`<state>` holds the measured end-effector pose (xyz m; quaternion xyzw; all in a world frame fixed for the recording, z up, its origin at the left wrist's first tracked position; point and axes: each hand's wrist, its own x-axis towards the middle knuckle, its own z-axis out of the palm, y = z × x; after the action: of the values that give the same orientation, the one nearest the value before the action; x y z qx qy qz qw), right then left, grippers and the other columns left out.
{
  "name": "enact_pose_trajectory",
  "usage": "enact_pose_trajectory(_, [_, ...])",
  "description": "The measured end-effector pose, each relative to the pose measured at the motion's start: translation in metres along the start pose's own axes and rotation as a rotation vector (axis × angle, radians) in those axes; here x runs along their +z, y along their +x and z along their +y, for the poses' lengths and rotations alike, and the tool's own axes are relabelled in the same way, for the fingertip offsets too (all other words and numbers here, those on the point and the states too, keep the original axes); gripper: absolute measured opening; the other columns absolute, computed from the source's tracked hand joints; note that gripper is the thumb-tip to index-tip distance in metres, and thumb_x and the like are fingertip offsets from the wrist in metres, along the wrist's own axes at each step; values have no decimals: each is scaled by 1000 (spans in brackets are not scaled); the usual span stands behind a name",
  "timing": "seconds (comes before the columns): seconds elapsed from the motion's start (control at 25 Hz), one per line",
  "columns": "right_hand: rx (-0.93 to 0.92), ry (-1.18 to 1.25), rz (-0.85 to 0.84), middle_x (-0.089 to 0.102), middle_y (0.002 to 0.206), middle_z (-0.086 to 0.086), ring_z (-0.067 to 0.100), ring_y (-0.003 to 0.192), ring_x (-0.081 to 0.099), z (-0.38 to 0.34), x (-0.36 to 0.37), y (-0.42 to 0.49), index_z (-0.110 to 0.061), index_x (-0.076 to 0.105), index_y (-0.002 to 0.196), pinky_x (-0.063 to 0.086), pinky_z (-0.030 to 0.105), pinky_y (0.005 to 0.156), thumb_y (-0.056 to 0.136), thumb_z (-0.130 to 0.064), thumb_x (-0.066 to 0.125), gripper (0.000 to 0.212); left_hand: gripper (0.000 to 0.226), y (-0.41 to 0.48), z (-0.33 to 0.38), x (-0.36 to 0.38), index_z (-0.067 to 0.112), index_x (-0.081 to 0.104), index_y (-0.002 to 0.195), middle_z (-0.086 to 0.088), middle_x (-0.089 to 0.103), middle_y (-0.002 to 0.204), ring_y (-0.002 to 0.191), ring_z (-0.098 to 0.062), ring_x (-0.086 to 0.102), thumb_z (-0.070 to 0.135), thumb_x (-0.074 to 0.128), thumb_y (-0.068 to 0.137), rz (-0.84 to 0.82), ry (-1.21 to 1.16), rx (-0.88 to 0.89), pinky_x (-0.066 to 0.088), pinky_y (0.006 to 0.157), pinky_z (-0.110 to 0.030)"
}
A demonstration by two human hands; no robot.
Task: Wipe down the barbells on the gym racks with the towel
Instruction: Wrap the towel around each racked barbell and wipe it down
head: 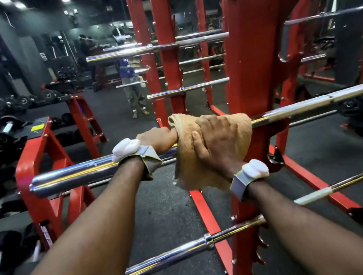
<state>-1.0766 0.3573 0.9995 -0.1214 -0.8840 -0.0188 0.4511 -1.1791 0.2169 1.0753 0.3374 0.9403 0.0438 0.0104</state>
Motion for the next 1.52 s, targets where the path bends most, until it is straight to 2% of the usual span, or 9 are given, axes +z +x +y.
enact_pose_trajectory(0.08, [-21, 63, -143, 67, 97, 0, 29, 93, 59, 7, -7, 28, -23, 67, 92, 38, 41, 79, 89, -47, 41, 35, 70, -1, -1, 2, 17, 60, 126, -13, 59, 133, 120, -33, 55, 59, 14, 94, 37, -4, -10, 38, 88, -38])
enact_pose_trajectory(0.2, [149, 301, -677, 69, 86, -2, 25, 91, 63, 15, -13, 79, -24, 69, 74, 46, 38, 76, 82, -59, 45, 43, 66, -3, -1, 4, 13, 63, 121, -14, 61, 127, 116, -33, 57, 55, 16, 100, 63, -5, -16, 36, 83, -36])
enact_pose_trajectory(0.28, [248, 409, -842, 66, 82, -5, 24, 94, 64, 17, -13, 92, -36, 70, 64, 49, 39, 79, 68, -67, 47, 39, 66, -2, 0, 5, 14, 64, 118, -14, 62, 126, 115, -33, 57, 55, 16, 100, 68, 3, -2, 36, 82, -36])
enact_pose_trajectory(0.4, [233, 354, -702, 70, 85, -2, 25, 90, 63, 18, -17, 80, -28, 73, 72, 45, 38, 73, 81, -65, 47, 46, 67, 1, -3, 4, 17, 65, 116, -13, 62, 126, 116, -33, 56, 58, 15, 99, 38, -30, -7, 36, 83, -37])
enact_pose_trajectory(0.48, [118, 226, -364, 70, 85, 1, 26, 84, 62, 22, -15, 52, -20, 68, 80, 36, 36, 70, 95, -52, 37, 47, 63, 3, -2, 4, 19, 65, 112, -12, 62, 126, 116, -32, 56, 57, 16, 99, 25, -40, 3, 35, 82, -36])
enact_pose_trajectory(0.6, [-20, 96, -13, 66, 107, 6, 29, 101, 57, 28, -4, 0, -15, 63, 118, 35, 44, 91, 98, -41, 34, 43, 52, 3, -2, 5, 19, 62, 101, -12, 63, 124, 111, -31, 57, 49, 20, 99, 54, -18, 10, 33, 80, -34])
enact_pose_trajectory(0.84, [-202, 34, -138, 40, 148, 15, 31, 138, 35, 56, -2, -32, -6, 25, 153, 21, 50, 117, 88, -56, 52, 87, 53, 7, -3, 9, 16, 63, 107, -12, 63, 124, 111, -31, 57, 47, 21, 98, 79, 3, -5, 34, 80, -36])
enact_pose_trajectory(1.2, [-201, 26, -480, 53, 134, -3, 24, 117, 50, 56, -20, 32, -29, 36, 143, 32, 43, 93, 65, -45, 78, 90, 60, 7, -11, 10, 19, 65, 106, -12, 63, 124, 110, -33, 57, 55, 18, 95, 87, -8, 15, 35, 80, -37])
enact_pose_trajectory(1.52, [-191, -24, -452, 52, 125, 5, 29, 119, 48, 40, -22, 26, -27, 34, 146, 33, 44, 97, 67, -38, 73, 89, 59, -4, -20, 12, 31, 66, 85, -8, 67, 114, 104, -31, 59, 62, 18, 97, 153, -57, 125, 40, 80, -36])
